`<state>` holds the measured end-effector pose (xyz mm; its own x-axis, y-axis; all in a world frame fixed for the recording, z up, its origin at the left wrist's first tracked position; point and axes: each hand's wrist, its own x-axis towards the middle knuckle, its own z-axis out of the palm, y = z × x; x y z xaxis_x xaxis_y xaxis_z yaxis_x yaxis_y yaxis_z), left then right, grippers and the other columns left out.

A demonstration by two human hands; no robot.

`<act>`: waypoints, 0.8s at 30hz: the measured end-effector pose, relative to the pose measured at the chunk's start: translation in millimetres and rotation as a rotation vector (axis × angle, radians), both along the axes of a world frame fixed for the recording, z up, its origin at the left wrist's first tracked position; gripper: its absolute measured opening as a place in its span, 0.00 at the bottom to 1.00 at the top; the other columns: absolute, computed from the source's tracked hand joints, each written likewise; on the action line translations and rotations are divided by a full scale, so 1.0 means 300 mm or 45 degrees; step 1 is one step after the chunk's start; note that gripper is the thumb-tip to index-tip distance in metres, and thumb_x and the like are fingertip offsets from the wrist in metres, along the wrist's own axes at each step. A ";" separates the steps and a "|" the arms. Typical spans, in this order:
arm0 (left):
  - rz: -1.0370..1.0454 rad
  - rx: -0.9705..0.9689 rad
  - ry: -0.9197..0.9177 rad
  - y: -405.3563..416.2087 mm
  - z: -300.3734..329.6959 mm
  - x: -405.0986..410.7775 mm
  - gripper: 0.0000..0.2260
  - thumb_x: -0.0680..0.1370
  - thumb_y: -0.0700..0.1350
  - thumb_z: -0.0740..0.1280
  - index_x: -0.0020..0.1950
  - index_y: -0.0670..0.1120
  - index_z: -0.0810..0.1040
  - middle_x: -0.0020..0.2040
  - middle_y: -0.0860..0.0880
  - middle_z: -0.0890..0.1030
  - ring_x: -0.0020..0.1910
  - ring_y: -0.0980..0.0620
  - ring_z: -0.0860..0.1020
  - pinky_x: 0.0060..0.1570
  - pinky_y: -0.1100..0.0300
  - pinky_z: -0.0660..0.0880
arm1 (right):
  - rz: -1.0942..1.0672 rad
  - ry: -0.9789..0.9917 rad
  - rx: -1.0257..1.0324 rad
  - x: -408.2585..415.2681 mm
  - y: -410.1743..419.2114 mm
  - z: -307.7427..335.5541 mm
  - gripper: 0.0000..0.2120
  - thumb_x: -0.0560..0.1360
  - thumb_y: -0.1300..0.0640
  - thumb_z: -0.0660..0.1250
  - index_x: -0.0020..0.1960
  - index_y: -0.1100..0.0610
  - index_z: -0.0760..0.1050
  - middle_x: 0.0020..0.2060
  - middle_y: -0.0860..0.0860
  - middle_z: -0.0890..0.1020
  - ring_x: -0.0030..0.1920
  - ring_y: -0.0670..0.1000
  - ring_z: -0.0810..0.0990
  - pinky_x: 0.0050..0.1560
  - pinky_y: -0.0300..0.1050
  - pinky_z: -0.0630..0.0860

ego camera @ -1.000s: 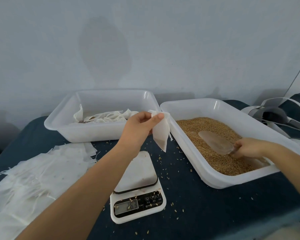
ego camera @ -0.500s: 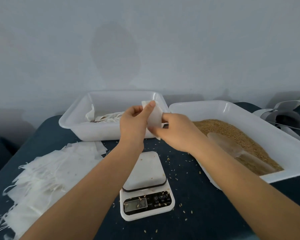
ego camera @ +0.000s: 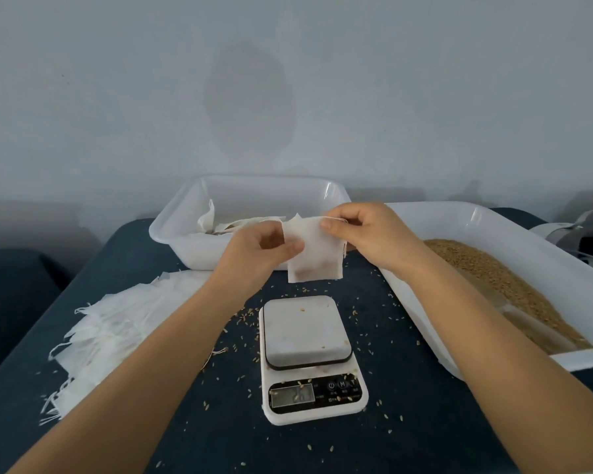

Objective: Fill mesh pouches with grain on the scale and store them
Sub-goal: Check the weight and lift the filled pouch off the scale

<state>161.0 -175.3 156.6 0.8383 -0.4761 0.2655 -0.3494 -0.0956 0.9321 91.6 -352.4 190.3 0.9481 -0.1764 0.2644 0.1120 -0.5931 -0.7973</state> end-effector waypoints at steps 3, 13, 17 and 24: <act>-0.116 -0.159 0.196 -0.002 -0.029 -0.003 0.03 0.74 0.37 0.69 0.46 0.43 0.81 0.42 0.49 0.85 0.43 0.52 0.83 0.44 0.61 0.79 | 0.055 -0.034 0.063 0.012 0.003 -0.033 0.06 0.76 0.54 0.68 0.42 0.44 0.81 0.41 0.45 0.84 0.44 0.43 0.81 0.50 0.40 0.79; -0.100 -0.256 0.462 0.009 -0.188 -0.012 0.04 0.75 0.38 0.69 0.49 0.41 0.80 0.39 0.50 0.84 0.37 0.55 0.82 0.36 0.65 0.76 | 0.025 0.247 0.487 -0.002 -0.004 -0.285 0.06 0.72 0.58 0.72 0.48 0.49 0.81 0.45 0.47 0.85 0.48 0.47 0.84 0.46 0.39 0.80; -0.025 -0.218 0.525 0.008 -0.242 -0.016 0.03 0.75 0.37 0.68 0.46 0.43 0.80 0.40 0.49 0.85 0.40 0.53 0.83 0.36 0.63 0.78 | 0.004 0.322 0.426 0.003 0.001 -0.331 0.05 0.73 0.58 0.71 0.47 0.50 0.82 0.44 0.48 0.86 0.46 0.48 0.84 0.45 0.38 0.81; 0.103 0.096 0.302 -0.001 -0.302 0.012 0.02 0.74 0.41 0.71 0.45 0.47 0.80 0.41 0.49 0.84 0.41 0.49 0.83 0.41 0.56 0.80 | 0.006 0.387 0.023 0.021 -0.010 -0.348 0.06 0.74 0.53 0.71 0.48 0.55 0.82 0.43 0.51 0.85 0.45 0.50 0.83 0.51 0.45 0.79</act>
